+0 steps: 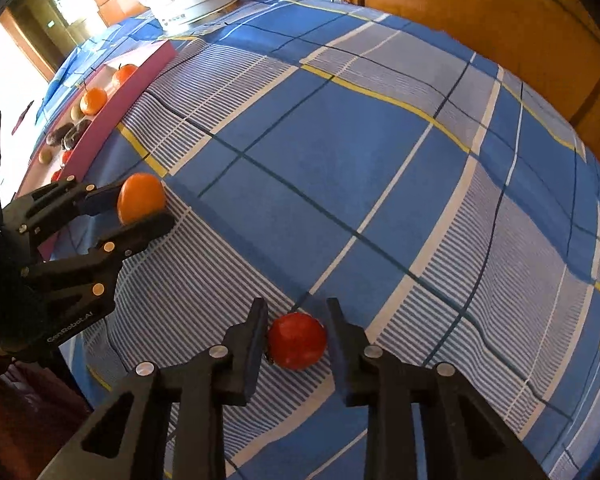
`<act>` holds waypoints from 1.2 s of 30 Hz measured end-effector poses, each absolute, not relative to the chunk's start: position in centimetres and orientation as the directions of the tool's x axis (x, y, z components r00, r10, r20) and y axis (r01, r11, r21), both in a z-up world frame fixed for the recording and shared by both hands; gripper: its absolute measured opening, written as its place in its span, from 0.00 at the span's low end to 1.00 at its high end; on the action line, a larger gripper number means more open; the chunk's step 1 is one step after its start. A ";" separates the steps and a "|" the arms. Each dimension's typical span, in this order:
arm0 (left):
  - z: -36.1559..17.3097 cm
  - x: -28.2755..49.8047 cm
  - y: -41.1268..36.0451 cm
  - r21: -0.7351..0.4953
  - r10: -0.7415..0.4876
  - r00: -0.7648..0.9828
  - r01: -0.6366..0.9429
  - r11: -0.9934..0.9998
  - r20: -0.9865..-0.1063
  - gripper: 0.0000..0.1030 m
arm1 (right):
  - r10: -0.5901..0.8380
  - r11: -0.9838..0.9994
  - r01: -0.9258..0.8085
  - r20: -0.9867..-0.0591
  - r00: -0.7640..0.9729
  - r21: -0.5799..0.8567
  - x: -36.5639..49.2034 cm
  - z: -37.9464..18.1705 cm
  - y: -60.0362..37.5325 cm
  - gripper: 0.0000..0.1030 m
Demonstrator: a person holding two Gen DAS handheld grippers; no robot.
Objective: Organize fruits
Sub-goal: 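Hold the mandarin in the left tool while right tool approaches the last red tomato, then carry the mandarin into the tray and open the left tool while right tool grasps the tomato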
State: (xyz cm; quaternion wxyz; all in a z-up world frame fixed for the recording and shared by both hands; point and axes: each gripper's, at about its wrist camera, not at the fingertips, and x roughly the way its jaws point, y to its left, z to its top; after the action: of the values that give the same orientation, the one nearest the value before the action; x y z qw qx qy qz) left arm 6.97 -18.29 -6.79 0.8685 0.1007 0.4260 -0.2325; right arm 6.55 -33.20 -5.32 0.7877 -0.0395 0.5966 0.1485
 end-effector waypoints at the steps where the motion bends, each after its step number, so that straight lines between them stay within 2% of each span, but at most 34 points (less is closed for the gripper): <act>1: -6.8 7.0 -18.3 -0.023 -0.318 0.530 0.489 0.872 -0.786 0.36 | 0.184 0.954 -0.280 -0.949 0.255 0.110 6.6 -5.2 -33.2 0.27; 10: -6.9 6.8 -18.1 -0.026 -0.323 0.539 0.486 0.874 -0.778 0.36 | 0.194 0.966 -0.230 -0.922 0.335 0.120 7.0 -5.0 -33.6 0.27; 24: -6.8 6.6 -18.2 -0.027 -0.330 0.545 0.490 0.871 -0.770 0.35 | 0.216 0.969 -0.188 -0.926 0.310 0.162 8.3 -5.3 -34.4 0.28; 31: -6.2 6.7 -17.6 -0.053 -0.346 0.534 0.488 0.871 -0.771 0.34 | 0.335 0.942 -0.094 -0.875 0.349 0.323 8.7 -4.3 -36.7 0.32; 36: -3.8 6.1 -16.6 -0.077 -0.381 0.553 0.494 0.866 -0.741 0.35 | 0.358 0.920 -0.003 -0.840 0.408 0.391 8.9 -3.4 -39.1 0.32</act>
State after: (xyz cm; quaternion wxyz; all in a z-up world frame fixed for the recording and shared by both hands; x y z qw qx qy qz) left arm 6.10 -16.56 -3.79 0.8784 0.0702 0.4020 -0.2488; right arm 8.88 -39.07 -3.42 0.8222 0.1668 0.5330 0.1099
